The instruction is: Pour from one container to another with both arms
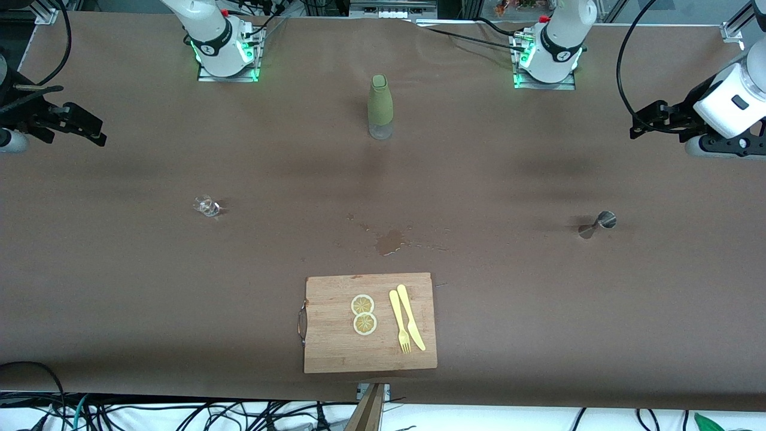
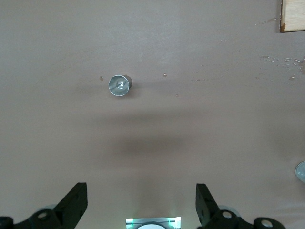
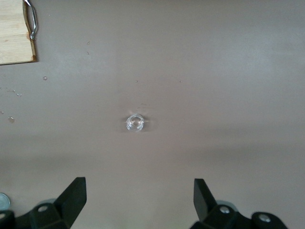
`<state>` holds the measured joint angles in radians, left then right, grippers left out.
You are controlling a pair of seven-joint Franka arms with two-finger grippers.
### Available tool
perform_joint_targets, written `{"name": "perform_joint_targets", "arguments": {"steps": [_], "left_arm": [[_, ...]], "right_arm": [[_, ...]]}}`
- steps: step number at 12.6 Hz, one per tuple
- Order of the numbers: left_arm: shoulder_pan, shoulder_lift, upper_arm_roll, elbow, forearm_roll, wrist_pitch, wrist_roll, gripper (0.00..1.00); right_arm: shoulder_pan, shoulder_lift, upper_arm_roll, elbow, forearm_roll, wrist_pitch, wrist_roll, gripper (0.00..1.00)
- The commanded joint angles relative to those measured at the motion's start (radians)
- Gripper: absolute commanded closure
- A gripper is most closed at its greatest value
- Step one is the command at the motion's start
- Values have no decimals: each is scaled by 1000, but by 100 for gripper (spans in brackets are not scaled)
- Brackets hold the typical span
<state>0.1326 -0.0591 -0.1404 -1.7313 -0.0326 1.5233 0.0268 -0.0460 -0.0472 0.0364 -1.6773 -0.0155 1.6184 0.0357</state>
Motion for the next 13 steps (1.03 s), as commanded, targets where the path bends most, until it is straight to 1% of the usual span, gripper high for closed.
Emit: {"name": "perform_joint_targets", "arguments": {"steps": [1, 13], "left_arm": [[2, -10, -7, 1, 28, -15, 24, 0], [8, -7, -1, 4, 19, 6, 25, 0]], "right_arm": [[-2, -9, 0, -1, 11, -9, 7, 0], [-2, -8, 0, -1, 11, -9, 7, 0]]}}
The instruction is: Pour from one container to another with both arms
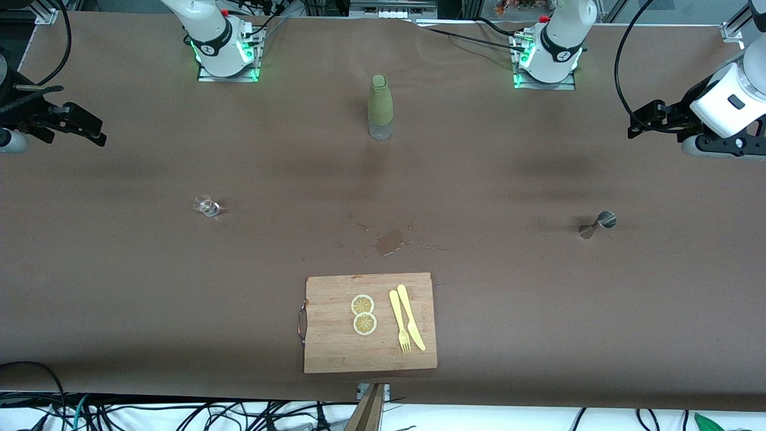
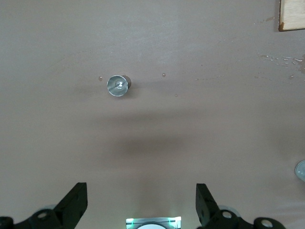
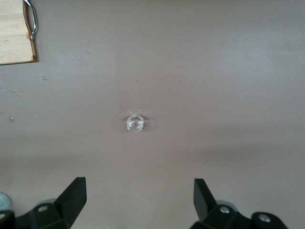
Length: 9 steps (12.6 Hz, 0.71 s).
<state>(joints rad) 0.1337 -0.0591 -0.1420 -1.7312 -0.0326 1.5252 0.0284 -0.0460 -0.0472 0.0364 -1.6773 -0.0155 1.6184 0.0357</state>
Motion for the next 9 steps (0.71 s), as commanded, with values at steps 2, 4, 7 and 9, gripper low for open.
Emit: {"name": "perform_joint_targets", "arguments": {"steps": [2, 4, 7, 9], "left_arm": [[7, -5, 2, 4, 19, 7, 28, 0], [35, -5, 2, 4, 17, 24, 105, 0], [151, 15, 4, -4, -65, 33, 266, 0], [208, 38, 4, -4, -124, 53, 378, 0]], "right_arm": [[-2, -8, 0, -1, 11, -9, 6, 0], [-2, -10, 0, -1, 12, -9, 3, 0], [1, -8, 3, -1, 11, -9, 0, 0], [11, -6, 3, -2, 11, -9, -5, 0]]}}
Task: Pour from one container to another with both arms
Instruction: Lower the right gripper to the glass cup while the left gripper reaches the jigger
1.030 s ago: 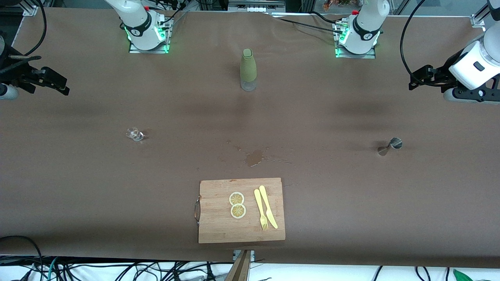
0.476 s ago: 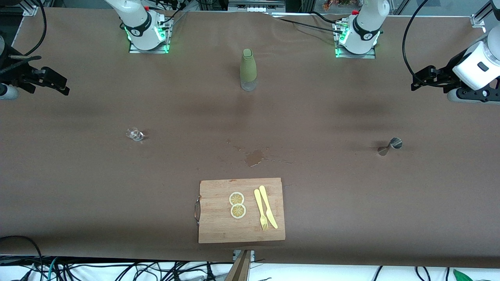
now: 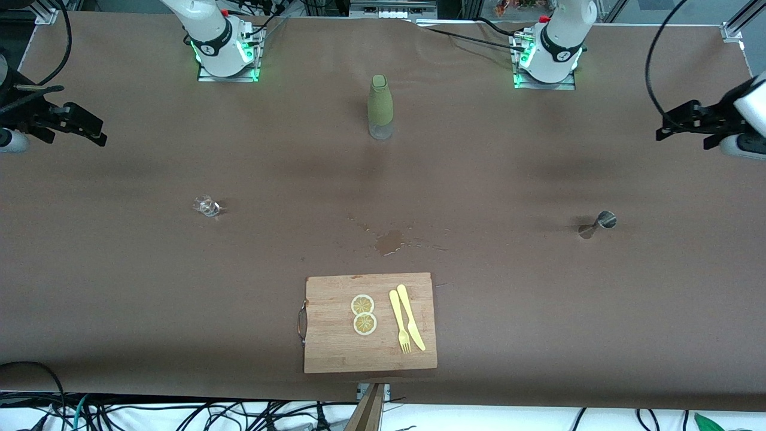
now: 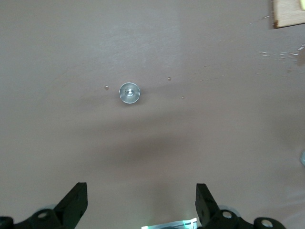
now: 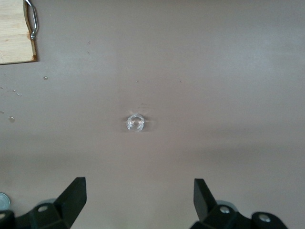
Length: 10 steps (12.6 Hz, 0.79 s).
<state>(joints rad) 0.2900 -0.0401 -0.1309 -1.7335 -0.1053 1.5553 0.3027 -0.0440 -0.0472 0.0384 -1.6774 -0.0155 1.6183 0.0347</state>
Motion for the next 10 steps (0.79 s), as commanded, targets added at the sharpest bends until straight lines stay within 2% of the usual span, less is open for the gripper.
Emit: {"name": "perform_joint_targets", "arguments": {"steps": [1, 8, 10], "left_arm": [[66, 31, -7, 0, -74, 23, 136, 0], [185, 123, -3, -3, -229, 57, 502, 0], [237, 184, 0, -6, -308, 57, 672, 0]], "right_arm": [[9, 0, 1, -2, 11, -9, -10, 0], [6, 30, -3, -2, 11, -32, -223, 0], [3, 52, -5, 1, 5, -34, -374, 0]]}}
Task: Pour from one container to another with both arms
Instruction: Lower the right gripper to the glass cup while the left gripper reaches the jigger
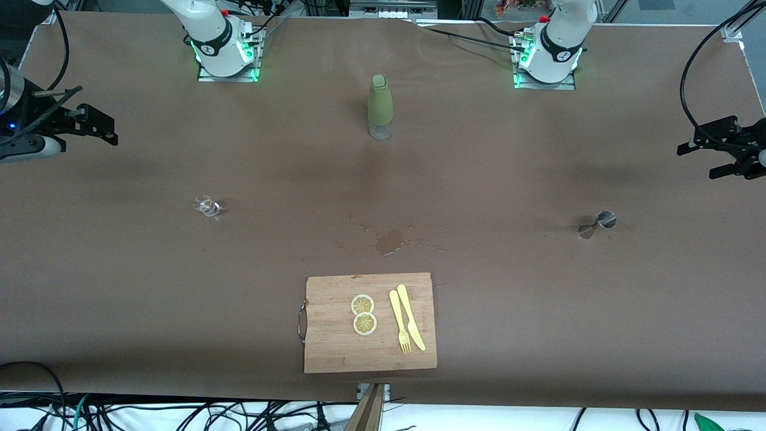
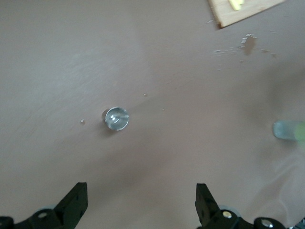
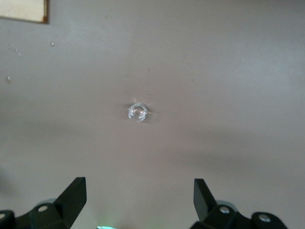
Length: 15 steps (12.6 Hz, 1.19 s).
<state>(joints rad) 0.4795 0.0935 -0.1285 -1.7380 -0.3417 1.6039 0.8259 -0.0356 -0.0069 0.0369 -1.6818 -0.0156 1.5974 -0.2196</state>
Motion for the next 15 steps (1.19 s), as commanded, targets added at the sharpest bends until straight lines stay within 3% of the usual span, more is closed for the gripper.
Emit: {"name": "perform_joint_targets", "arguments": {"steps": [1, 7, 12, 15], "left_arm": [[68, 83, -2, -2, -106, 8, 221, 0], [111, 245, 44, -14, -264, 28, 641, 0], [108, 388, 70, -20, -397, 28, 936, 0], [99, 434, 70, -18, -416, 28, 1050, 0]], "right_arm": [[-6, 34, -5, 7, -3, -11, -220, 0], [-69, 91, -11, 8, 14, -31, -627, 0], [-216, 195, -11, 10, 236, -40, -904, 0], [-271, 254, -11, 8, 304, -39, -1041, 0]]}}
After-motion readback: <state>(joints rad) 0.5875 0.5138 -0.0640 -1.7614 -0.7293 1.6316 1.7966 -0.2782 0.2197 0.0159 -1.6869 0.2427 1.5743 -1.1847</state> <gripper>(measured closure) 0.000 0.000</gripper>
